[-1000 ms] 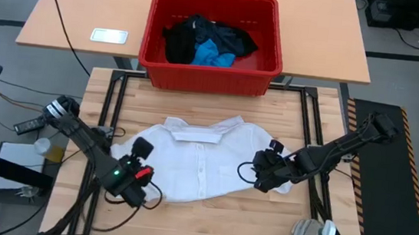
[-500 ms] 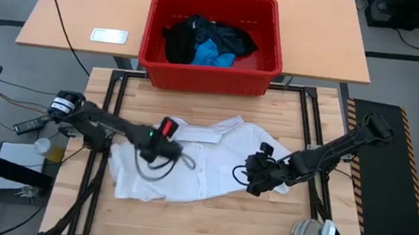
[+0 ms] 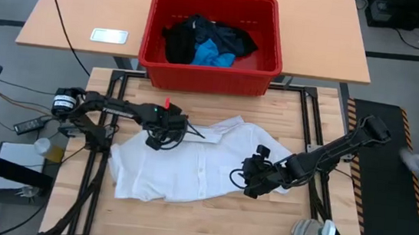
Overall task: Fold laundry
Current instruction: Fold the white polo
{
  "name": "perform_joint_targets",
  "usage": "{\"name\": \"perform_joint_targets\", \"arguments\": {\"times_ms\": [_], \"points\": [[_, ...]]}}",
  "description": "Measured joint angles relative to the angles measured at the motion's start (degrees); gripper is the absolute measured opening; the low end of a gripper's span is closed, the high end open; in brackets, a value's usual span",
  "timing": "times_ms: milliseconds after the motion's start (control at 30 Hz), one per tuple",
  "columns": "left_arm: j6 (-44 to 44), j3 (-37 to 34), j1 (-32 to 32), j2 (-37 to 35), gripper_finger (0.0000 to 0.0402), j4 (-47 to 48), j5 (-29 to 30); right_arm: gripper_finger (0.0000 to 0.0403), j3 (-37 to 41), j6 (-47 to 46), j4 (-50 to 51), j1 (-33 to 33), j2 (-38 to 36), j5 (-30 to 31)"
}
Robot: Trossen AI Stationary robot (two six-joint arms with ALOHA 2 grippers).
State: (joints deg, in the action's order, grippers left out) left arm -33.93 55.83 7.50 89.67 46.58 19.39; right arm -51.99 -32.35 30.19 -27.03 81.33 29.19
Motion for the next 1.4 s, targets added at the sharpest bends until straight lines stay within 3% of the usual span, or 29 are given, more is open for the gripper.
{"name": "perform_joint_targets", "arguments": {"times_ms": [267,333,500,633,733,900,1133,1300,1400], "points": [[-0.24,-0.02,1.38,2.64,0.0178,-3.17,0.14,0.0206,0.02,0.76,-0.71,-0.28,2.25,0.71],[-0.33,-0.02,1.34,3.39,0.0147,-4.5,1.62,0.0206,0.02,0.82,-1.23,-0.28,2.7,0.87],[0.15,0.02,1.04,3.29,0.0019,-4.06,2.31,0.0205,0.02,0.55,-1.37,-0.82,2.79,1.0],[1.3,1.86,-1.61,-1.74,0.0007,-0.35,1.46,0.0198,-1.93,-0.28,2.0,-2.19,1.4,1.53],[1.91,5.43,-5.74,-7.92,0.0004,2.48,-4.55,0.0192,-2.78,1.62,2.54,-3.16,0.8,3.07],[4.59,9.93,-15.75,-18.39,0.0004,1.58,-17.4,0.0192,-2.76,12.52,2.65,-2.84,2.24,7.43],[17.03,11.9,-31.31,-23.24,0.0003,-3.09,-17.8,0.0218,-6.52,15.05,2.27,-1.69,2.66,9.46],[23.09,11.96,-39.01,-19.85,0.0002,-10.43,-18.37,0.0233,-14.01,18.42,1.93,-0.95,2.64,10.86],[24.28,11.96,-42.21,-16.2,0.0002,-14.03,-18.36,0.023,-17.3,19.2,-0.32,0.96,3.23,8.33]]}}
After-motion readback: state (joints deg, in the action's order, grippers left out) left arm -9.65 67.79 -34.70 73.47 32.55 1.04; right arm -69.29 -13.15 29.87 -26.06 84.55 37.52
